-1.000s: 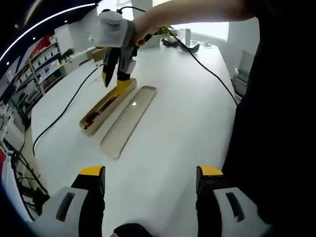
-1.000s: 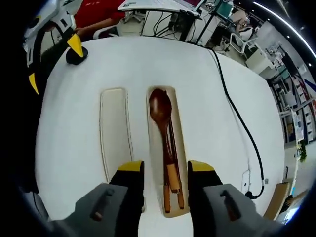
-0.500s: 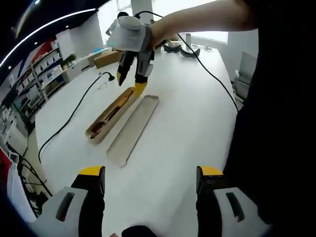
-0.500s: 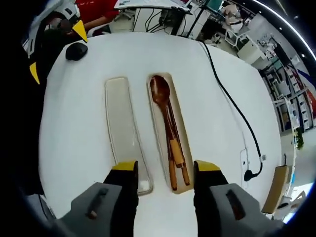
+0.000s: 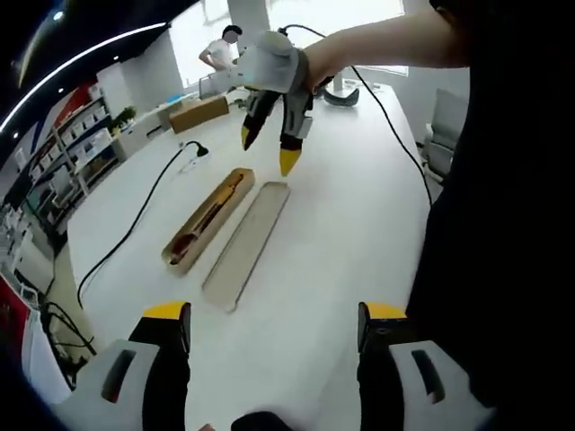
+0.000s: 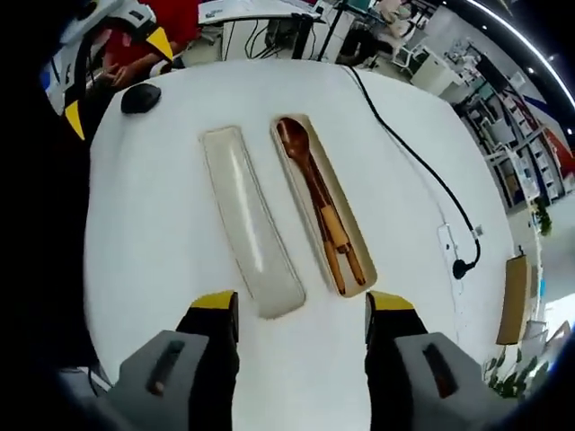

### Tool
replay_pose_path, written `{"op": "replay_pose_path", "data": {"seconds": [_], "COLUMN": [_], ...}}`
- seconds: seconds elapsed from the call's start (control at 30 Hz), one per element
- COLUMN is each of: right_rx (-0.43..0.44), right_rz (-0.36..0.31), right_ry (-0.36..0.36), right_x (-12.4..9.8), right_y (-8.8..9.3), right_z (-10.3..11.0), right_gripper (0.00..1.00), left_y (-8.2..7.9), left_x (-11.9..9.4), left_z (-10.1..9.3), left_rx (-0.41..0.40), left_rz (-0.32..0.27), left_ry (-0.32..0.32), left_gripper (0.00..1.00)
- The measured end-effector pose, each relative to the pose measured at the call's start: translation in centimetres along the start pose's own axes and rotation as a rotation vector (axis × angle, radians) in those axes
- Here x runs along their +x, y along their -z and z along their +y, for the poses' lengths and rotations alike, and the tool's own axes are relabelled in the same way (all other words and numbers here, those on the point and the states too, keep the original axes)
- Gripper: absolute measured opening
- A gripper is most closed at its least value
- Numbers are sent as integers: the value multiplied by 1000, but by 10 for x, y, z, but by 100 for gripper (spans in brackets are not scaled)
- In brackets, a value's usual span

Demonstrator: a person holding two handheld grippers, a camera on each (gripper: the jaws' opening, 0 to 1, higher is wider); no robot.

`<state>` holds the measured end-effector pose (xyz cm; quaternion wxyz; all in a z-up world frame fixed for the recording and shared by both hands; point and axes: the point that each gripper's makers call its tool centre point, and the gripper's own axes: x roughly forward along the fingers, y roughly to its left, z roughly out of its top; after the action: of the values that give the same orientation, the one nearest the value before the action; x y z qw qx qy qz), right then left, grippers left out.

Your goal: Arrange the utensils inside the cutlery case until each visible utensil rests in its matching compartment.

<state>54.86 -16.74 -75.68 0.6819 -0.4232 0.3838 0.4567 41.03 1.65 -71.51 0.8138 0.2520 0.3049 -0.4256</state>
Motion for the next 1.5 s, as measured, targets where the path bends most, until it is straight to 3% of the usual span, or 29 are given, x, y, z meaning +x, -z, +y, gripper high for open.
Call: {"op": "replay_pose_path", "data": {"seconds": [0.33, 0.5, 0.6, 1.07, 1.5], "right_rx": [99, 199, 201, 274, 278], "right_rz": [-47, -64, -85, -68, -46], "right_ry": [36, 28, 34, -9, -27], "right_x": [-24, -32, -35, -35, -38], "right_y": [12, 18, 19, 46, 59], "right_z": [22, 36, 44, 83, 99], "right_gripper": [57, 51, 56, 58, 57], "left_y": [2, -2, -5, -14, -22], "left_x": [-9, -15, -15, -21, -24], "left_z": [-1, 1, 1, 9, 23], "left_rx": [21, 8, 7, 49, 72], "left_rz": [13, -3, -10, -8, -8], "left_ry": [-22, -40, -44, -68, -97], "left_gripper": [78, 78, 78, 78, 79]}}
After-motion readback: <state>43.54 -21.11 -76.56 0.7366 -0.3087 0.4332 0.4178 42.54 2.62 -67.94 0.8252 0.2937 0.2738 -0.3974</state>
